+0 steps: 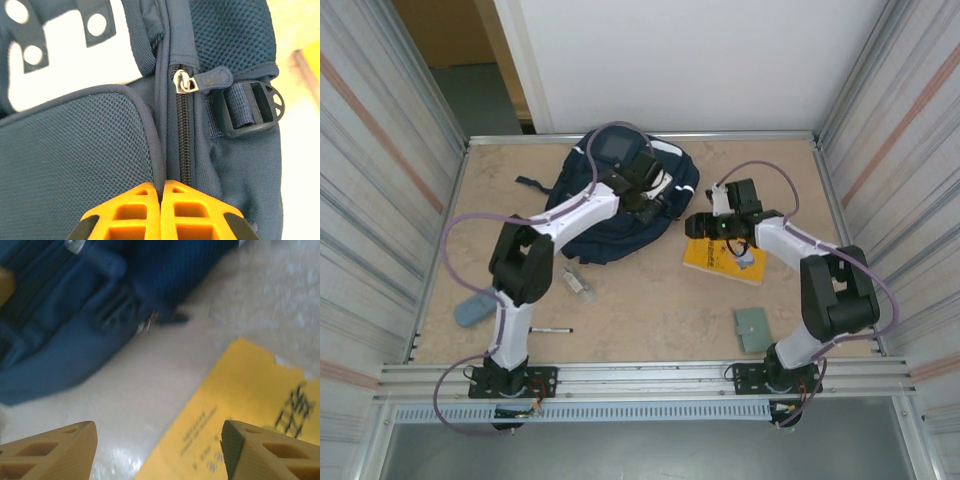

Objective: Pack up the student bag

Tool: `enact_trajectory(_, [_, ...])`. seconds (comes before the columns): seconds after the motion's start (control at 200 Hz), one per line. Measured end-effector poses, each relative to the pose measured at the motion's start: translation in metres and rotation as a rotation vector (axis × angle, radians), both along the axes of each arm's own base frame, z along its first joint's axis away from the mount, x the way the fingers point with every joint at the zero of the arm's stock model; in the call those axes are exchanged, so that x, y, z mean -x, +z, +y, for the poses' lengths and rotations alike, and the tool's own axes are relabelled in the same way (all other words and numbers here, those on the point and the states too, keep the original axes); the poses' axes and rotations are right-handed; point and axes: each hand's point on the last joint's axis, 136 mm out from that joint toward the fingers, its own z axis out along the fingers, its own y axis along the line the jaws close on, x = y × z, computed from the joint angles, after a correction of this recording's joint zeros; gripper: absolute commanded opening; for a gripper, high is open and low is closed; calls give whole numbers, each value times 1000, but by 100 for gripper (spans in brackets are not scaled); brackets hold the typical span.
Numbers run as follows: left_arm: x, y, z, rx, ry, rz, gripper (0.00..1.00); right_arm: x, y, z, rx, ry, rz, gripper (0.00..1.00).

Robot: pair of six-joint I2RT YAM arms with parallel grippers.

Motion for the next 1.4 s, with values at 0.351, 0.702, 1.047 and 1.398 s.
enact_trajectory(0.351, [16,50,-2,43,-148,-91,0,2,-21,38,-128,228,-6,66])
enact_trajectory(0.702, [27,49,-15,118,-216,-37,0,14,-9,49,-145,298,-115,21])
enact_trajectory(1.047, [28,49,-16,123,-221,-34,0,21,9,48,-54,298,-207,0])
enact_trajectory(1.398, [21,51,-16,147,-155,-45,0,59,3,69,16,441,-111,0])
